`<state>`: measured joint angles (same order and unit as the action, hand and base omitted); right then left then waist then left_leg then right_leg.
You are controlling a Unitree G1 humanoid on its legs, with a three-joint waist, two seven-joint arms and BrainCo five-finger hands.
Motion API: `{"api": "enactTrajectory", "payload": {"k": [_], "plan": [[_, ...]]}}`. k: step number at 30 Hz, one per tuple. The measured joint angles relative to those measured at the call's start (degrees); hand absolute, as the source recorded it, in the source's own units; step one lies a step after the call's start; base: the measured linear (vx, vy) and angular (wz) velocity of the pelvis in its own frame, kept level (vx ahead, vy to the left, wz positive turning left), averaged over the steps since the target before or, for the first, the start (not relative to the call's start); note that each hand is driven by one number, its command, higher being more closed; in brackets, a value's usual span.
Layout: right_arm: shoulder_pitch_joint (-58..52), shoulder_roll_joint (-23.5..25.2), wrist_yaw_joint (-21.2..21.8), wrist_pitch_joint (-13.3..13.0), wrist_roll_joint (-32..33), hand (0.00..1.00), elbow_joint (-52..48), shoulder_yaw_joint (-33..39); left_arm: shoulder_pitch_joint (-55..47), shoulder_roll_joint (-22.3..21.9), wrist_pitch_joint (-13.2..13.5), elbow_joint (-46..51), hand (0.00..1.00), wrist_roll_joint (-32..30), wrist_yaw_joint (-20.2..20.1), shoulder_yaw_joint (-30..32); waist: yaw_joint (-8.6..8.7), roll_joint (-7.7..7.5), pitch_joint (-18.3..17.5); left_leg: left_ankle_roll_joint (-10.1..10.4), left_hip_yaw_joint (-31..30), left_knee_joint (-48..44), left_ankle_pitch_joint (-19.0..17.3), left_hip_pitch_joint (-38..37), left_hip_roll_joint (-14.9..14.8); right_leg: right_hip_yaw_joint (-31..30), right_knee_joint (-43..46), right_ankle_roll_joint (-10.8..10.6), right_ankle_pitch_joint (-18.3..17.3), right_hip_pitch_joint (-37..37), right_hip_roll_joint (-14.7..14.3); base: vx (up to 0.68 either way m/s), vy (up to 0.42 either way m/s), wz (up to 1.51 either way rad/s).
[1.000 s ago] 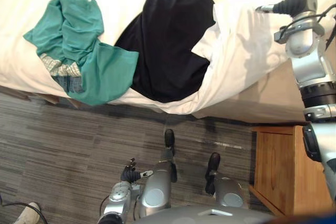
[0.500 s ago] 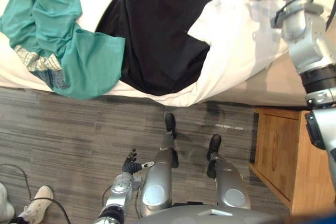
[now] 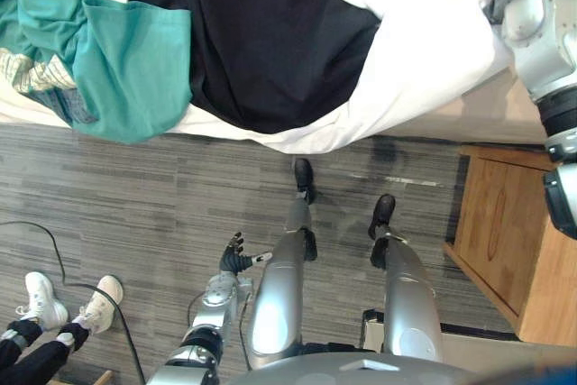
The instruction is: Tidy the bed and pick cloth on bed and put in laundry
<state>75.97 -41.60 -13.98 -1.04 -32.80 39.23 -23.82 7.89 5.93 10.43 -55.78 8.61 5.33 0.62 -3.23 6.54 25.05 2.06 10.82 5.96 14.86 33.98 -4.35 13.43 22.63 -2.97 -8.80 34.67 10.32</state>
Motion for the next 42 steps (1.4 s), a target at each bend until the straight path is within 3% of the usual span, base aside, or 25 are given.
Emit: {"api": "enactTrajectory", "payload": {"k": [3,6,12,18,25,26,33,36,37,42], "plan": [[-0.6,0.2,-0.1,0.0,0.1,1.00,-1.8,-1.0,0.5,-1.3,0.1,0.6,0.00,1.2,0.0,0.1,0.59,-0.07,0.0,0.1,1.4,0.0,-0.1,-0.2,0.1,-0.1,1.6,0.1,-0.9,0.6,0.7,0.05,0.007,0.03],[-3.8,1.2,-0.1,0.1,0.2,1.00,-4.0,-0.7,0.5,-3.2,0.1,0.5,0.00,1.5,0.0,1.4,0.77,-1.07,-0.5,-0.2,2.8,-0.2,0.2,-2.0,0.3,0.0,3.2,0.3,-1.3,-0.1,1.4,0.08,-0.006,-0.03],[-17.3,6.9,-0.4,0.7,3.6,1.00,-9.8,6.9,-0.3,-3.8,0.0,0.5,0.00,1.4,0.0,1.6,2.08,-2.74,-1.2,0.5,2.7,-0.3,-0.3,-9.2,0.4,1.9,3.3,0.5,-2.8,-8.4,1.8,0.08,-0.044,0.12],[-32.8,11.7,-2.2,0.6,7.4,1.00,-16.9,19.7,-1.7,-3.0,-0.9,0.5,0.00,-0.4,0.0,1.5,3.50,-3.86,-2.0,1.1,1.0,-0.2,-0.9,-15.0,0.4,3.0,-2.7,0.0,-2.5,-17.5,0.7,0.03,-0.027,0.05],[-49.7,14.7,-3.1,0.0,9.1,1.00,-20.0,25.5,-7.5,-1.5,-2.8,0.4,0.00,-3.5,-0.1,1.5,5.29,-4.60,-7.0,1.0,1.1,-0.3,-2.4,-19.1,0.3,2.9,-9.2,-1.3,-0.3,-24.2,-0.3,0.03,-0.005,-0.04],[-50.8,14.7,-3.0,-0.2,9.1,0.00,-20.0,25.5,-7.7,-1.4,-2.9,0.3,0.00,-3.6,-0.1,1.5,5.45,-4.53,-7.3,1.2,1.2,-0.3,-2.6,-19.7,0.4,2.7,-10.3,-1.4,0.1,-25.2,-0.4,0.04,0.019,-0.16],[-56.4,18.3,-2.3,-1.2,11.3,0.00,-16.6,28.9,-9.9,-0.8,-3.8,0.2,0.00,-3.6,-0.2,1.5,5.74,-3.91,-10.0,1.0,3.2,-0.1,-4.2,-23.1,0.1,-0.3,-17.3,-1.8,3.3,-29.3,-1.6,0.04,0.006,-0.23],[-58.6,18.5,-1.9,-1.2,13.7,0.00,-14.4,30.4,-10.6,-0.8,-4.0,0.0,0.00,-3.6,-0.2,1.5,6.17,-3.14,-11.3,0.5,4.5,0.0,-4.9,-23.2,0.1,-1.5,-18.8,-2.1,4.0,-29.3,-1.7,0.07,0.000,-0.21],[-58.9,18.5,-1.9,-1.1,14.4,0.00,-12.8,30.9,-10.9,-0.8,-4.0,0.0,0.00,-3.6,-0.2,1.6,7.04,-2.83,-11.5,0.5,4.6,0.0,-4.9,-23.3,0.2,-1.7,-18.9,-2.1,4.1,-29.4,-1.8,0.07,-0.008,-0.11],[-60.9,18.5,-1.6,-0.6,15.9,0.00,-9.2,34.0,-11.2,-0.8,-4.0,0.0,0.00,-3.6,-0.2,1.7,7.24,-2.70,-11.6,0.9,5.9,0.0,-5.3,-25.1,0.0,-2.5,-19.9,-2.0,4.7,-31.2,-2.0,0.07,-0.014,-0.12]]}}
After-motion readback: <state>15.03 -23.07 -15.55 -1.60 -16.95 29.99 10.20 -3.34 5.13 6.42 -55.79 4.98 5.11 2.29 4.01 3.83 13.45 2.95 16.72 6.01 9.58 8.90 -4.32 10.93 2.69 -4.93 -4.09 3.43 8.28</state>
